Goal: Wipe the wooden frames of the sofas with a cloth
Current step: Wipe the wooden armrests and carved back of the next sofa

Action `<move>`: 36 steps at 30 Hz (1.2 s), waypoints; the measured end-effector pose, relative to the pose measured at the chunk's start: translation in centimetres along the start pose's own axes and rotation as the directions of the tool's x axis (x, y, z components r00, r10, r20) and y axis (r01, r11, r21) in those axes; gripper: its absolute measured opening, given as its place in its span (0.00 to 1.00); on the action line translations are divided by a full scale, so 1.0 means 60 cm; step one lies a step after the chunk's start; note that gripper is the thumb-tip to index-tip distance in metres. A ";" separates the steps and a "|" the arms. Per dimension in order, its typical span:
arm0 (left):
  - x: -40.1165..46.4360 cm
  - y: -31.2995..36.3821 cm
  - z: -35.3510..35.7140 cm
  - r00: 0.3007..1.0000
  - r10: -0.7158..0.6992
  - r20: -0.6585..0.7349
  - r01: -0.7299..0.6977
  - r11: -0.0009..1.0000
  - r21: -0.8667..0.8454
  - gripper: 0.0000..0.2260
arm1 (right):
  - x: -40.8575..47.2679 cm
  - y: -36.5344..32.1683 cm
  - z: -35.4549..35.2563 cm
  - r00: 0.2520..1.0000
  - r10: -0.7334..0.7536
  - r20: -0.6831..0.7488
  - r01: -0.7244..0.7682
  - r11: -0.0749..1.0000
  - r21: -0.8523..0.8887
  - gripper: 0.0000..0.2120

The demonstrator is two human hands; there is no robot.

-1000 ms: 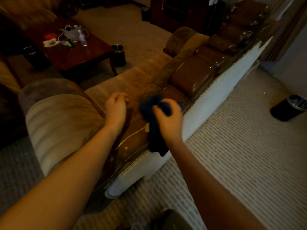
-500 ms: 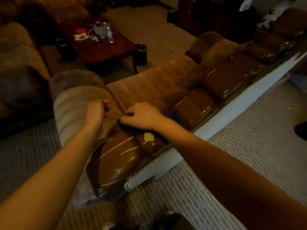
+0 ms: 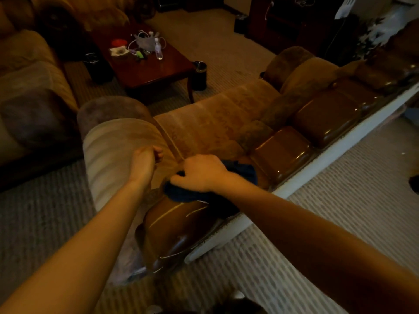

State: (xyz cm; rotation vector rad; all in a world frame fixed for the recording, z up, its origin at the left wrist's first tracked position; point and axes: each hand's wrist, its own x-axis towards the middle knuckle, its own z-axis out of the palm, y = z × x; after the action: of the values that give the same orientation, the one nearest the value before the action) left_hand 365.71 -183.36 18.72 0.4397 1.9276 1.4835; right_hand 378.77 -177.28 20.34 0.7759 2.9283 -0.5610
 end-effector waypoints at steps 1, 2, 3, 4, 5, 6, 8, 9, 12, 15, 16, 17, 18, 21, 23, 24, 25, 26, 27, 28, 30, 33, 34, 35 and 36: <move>-0.001 0.001 0.002 1.000 0.016 0.013 -0.017 1.000 0.015 0.14 | -0.014 0.000 0.012 0.992 -0.041 -0.121 0.037 0.999 -0.038 0.23; -0.001 0.003 0.004 0.999 0.045 0.030 -0.045 0.999 0.023 0.14 | -0.028 0.010 0.016 0.975 -0.045 -0.217 0.034 0.998 -0.055 0.21; -0.002 0.005 0.004 0.996 0.075 0.053 -0.077 0.997 0.030 0.14 | -0.036 0.031 0.019 0.957 -0.011 -0.290 -0.001 0.999 -0.041 0.20; -0.003 0.006 0.005 0.991 0.105 0.079 -0.108 0.993 0.041 0.14 | -0.047 0.052 0.018 0.935 0.046 -0.351 -0.054 0.998 -0.013 0.19; -0.005 0.007 0.007 0.986 0.129 0.108 -0.135 0.990 0.050 0.14 | -0.059 0.074 0.017 0.911 0.135 -0.390 -0.130 0.991 0.040 0.19; -0.007 0.006 0.010 0.980 0.147 0.133 -0.155 0.986 0.054 0.14 | -0.073 0.093 0.011 0.878 0.230 -0.420 -0.201 0.973 0.113 0.17; -0.013 0.003 0.018 0.969 0.149 0.195 -0.164 0.985 0.061 0.14 | -0.099 0.110 0.016 0.822 0.355 -0.445 -0.275 0.932 0.236 0.14; -0.016 0.001 0.022 0.962 0.146 0.231 -0.168 0.983 0.078 0.14 | -0.111 0.102 0.026 0.794 0.383 -0.472 -0.290 0.921 0.260 0.14; -0.016 -0.007 0.029 0.932 0.151 0.330 -0.209 0.967 0.149 0.13 | -0.130 0.010 0.071 0.702 0.317 -0.638 -0.281 0.946 0.161 0.15; -0.014 -0.004 0.032 0.902 0.154 0.403 -0.245 0.951 0.186 0.12 | -0.122 -0.049 0.098 0.651 0.267 -0.710 -0.351 0.936 0.030 0.13; -0.017 0.002 0.033 0.887 0.157 0.433 -0.263 0.945 0.196 0.11 | -0.115 -0.042 0.087 0.664 0.284 -0.691 -0.359 0.933 0.039 0.13; -0.020 0.007 0.035 0.871 0.167 0.462 -0.286 0.937 0.199 0.10 | -0.106 -0.029 0.076 0.687 0.301 -0.661 -0.366 0.930 0.043 0.13; -0.024 0.011 0.037 0.859 0.174 0.482 -0.303 0.931 0.204 0.09 | -0.096 -0.013 0.064 0.731 0.328 -0.599 -0.373 0.926 0.052 0.13; -0.035 0.009 0.042 0.847 0.175 0.501 -0.325 0.917 0.230 0.11 | -0.061 0.043 0.029 0.782 0.453 -0.427 -0.429 0.889 0.158 0.14; -0.038 0.000 0.040 0.857 0.167 0.487 -0.317 0.916 0.245 0.12 | -0.065 0.059 0.026 0.733 0.527 -0.430 -0.441 0.850 0.290 0.15; -0.036 -0.003 0.036 0.863 0.168 0.477 -0.317 0.914 0.252 0.13 | -0.079 0.059 0.033 0.702 0.554 -0.447 -0.436 0.831 0.345 0.16; -0.031 -0.004 0.032 0.871 0.174 0.460 -0.316 0.915 0.252 0.13 | -0.100 0.052 0.043 0.671 0.559 -0.487 -0.427 0.828 0.362 0.16; -0.027 -0.004 0.027 0.882 0.177 0.438 -0.306 0.920 0.244 0.13 | -0.122 0.037 0.060 0.647 0.523 -0.555 -0.403 0.852 0.333 0.16; -0.022 -0.005 0.023 0.893 0.173 0.415 -0.291 0.926 0.240 0.13 | -0.142 0.014 0.081 0.629 0.455 -0.631 -0.375 0.888 0.266 0.15; -0.020 -0.004 0.019 0.902 0.159 0.401 -0.274 0.929 0.247 0.14 | -0.154 -0.008 0.102 0.615 0.390 -0.686 -0.364 0.911 0.193 0.15; -0.020 -0.003 0.021 0.911 0.121 0.393 -0.248 0.925 0.289 0.13 | -0.148 -0.031 0.114 0.623 0.346 -0.701 -0.382 0.917 0.114 0.13; -0.032 0.015 0.050 0.901 0.092 0.425 -0.242 0.918 0.315 0.13 | -0.092 0.014 0.069 0.760 0.306 -0.573 -0.314 0.945 0.089 0.13; -0.036 0.025 0.063 0.898 0.080 0.433 -0.232 0.922 0.311 0.13 | -0.075 0.041 0.052 0.784 0.331 -0.525 -0.312 0.941 0.129 0.13; -0.037 0.033 0.077 0.895 0.063 0.442 -0.221 0.922 0.317 0.13 | -0.065 0.071 0.038 0.782 0.385 -0.490 -0.335 0.923 0.191 0.14; -0.041 0.039 0.090 0.892 0.038 0.450 -0.207 0.920 0.333 0.13 | -0.064 0.098 0.031 0.756 0.455 -0.470 -0.363 0.890 0.277 0.14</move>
State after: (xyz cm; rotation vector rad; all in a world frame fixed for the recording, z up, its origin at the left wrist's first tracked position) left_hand 370.85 -180.25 20.88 0.9978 1.8280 0.9695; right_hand 384.94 -174.99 17.22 1.8074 3.0083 -0.6382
